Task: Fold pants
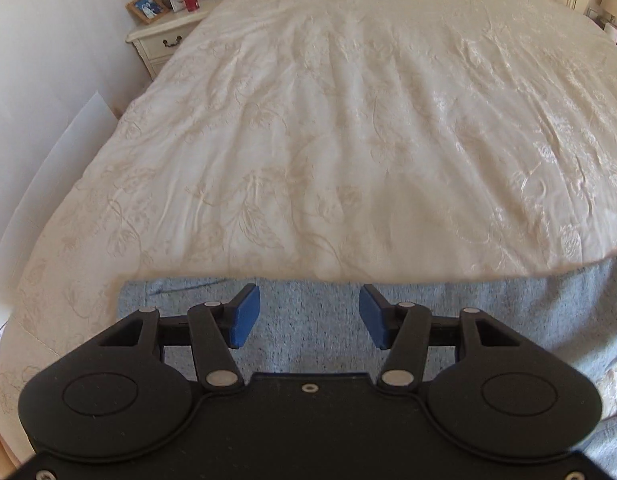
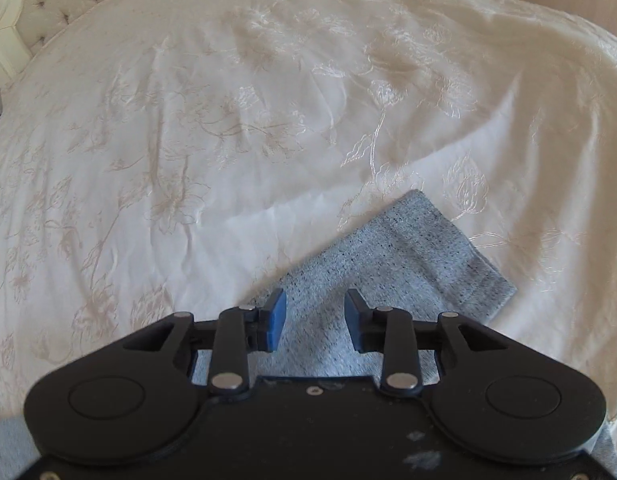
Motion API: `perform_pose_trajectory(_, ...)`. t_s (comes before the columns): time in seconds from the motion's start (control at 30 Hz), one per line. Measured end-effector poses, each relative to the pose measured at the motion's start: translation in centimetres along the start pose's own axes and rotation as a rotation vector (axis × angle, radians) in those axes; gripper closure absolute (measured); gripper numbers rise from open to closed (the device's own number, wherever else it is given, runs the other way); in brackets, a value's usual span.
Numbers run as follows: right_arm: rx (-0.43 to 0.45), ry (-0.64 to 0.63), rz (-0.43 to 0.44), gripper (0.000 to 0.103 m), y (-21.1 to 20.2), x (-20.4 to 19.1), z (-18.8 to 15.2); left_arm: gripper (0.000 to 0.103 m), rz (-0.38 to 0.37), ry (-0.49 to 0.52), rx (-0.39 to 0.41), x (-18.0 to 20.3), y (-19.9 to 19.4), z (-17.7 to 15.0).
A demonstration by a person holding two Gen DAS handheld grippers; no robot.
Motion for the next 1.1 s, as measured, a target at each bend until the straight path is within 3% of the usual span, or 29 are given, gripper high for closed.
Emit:
perform_pose_trajectory(0.27, 0.003, 0.117, -0.111, 0.067, 6.7, -1.3, 2.8, 0.043, 0.029, -0.013, -0.077, -1.6, 2.2, -2.4)
perform_pose_trajectory(0.47, -0.12, 0.084, -0.203, 0.066, 10.2, -1.8, 2.6, 0.043, 0.051, -0.013, -0.095, -2.1, 3.0, -2.1)
perform_pose_trajectory(0.57, -0.116, 0.047, -0.164, 0.1, 9.2, -1.2, 1.4, 0.043, 0.039, -0.018, -0.091, -2.0, 3.3, -1.6)
perform_pose_trajectory(0.73, -0.03, -0.012, -0.112, 0.101, 3.6, 0.7, -2.2, 0.043, -0.019, -0.069, -0.114, -2.0, 4.3, -0.1)
perform_pose_trajectory(0.83, -0.024, 0.003, -0.081, 0.101, 1.2, 2.6, -4.9, 0.043, -0.059, -0.116, -0.138, -2.0, 5.1, 1.1)
perform_pose_trajectory(1.1, -0.035, 0.051, -0.08, 0.101, -0.4, 5.6, -11.5, 0.043, -0.075, -0.152, -0.212, -1.2, 8.5, 3.2)
Point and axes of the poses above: each gripper's, at about its wrist camera, not at the fingertips, and y roughly the way its jaws point, x to its right, z to its top, the point moved 1 cm from there along y, roughly the way its jaws point, and after that the axes turned 4 degrees about -y, right-handed, at the moved point
